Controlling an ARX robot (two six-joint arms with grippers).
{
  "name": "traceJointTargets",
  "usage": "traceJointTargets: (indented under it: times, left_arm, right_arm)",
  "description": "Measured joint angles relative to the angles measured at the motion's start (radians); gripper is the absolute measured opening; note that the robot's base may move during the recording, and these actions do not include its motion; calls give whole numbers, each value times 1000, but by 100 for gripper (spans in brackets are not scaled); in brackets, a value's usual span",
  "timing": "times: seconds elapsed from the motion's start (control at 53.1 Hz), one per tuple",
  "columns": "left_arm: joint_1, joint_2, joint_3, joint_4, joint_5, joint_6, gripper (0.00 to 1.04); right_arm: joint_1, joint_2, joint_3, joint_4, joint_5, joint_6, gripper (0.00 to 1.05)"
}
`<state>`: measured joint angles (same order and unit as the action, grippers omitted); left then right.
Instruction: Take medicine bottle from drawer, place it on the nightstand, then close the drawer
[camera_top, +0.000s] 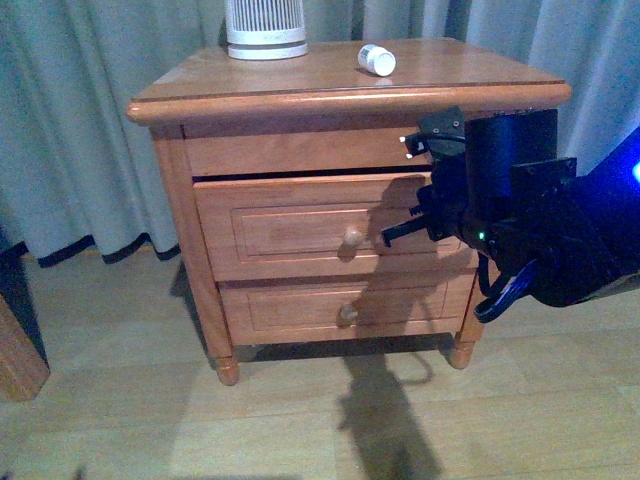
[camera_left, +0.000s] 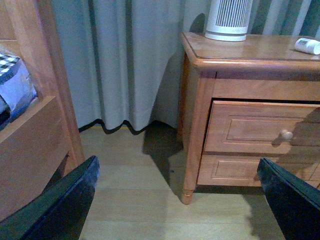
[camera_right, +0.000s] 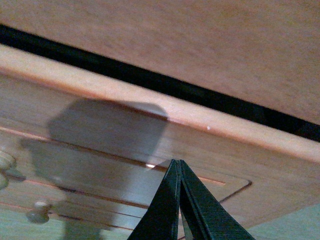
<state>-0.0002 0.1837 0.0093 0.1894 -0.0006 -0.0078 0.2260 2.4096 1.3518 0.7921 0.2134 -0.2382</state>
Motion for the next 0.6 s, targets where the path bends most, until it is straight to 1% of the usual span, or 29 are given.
traceJointTargets:
  times: [0.264,0.452,0.602]
  left_arm:
    - [0,0,0,0,0,0,98]
    - [0,0,0,0,0,0,98]
    - [0,0,0,0,0,0,98]
  right_arm:
    - [-24,47,34,61,-60,-79,3]
    - [-56,60,66,48,-113,-105,3]
    - [-68,60,66,45,-134,-103,3]
